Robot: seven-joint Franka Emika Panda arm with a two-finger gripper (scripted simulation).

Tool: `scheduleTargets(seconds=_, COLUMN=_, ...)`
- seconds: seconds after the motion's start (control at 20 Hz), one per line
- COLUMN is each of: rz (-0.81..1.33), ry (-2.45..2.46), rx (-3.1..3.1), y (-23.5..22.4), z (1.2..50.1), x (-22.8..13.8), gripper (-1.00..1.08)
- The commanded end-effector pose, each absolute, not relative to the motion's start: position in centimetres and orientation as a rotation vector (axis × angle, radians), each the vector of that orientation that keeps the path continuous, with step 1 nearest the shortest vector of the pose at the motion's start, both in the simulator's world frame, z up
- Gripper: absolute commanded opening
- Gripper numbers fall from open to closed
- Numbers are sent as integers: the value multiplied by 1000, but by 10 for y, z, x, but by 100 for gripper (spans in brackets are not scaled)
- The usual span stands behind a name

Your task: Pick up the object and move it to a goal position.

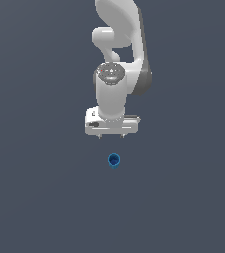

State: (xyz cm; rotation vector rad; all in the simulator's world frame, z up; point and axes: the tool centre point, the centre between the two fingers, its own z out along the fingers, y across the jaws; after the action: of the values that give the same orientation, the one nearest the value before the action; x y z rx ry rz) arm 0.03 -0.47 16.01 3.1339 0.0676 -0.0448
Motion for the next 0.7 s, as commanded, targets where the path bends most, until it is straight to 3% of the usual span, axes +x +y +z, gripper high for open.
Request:
scheduleTargets(seconds=0.0, rz=-43, ry=76, rx=3133, y=-4, z=156, x=4, gripper=100)
scheduleTargets(seconds=0.65, rz=-10, ry=163, rx=3134, y=5, z=106, x=49, gripper=100)
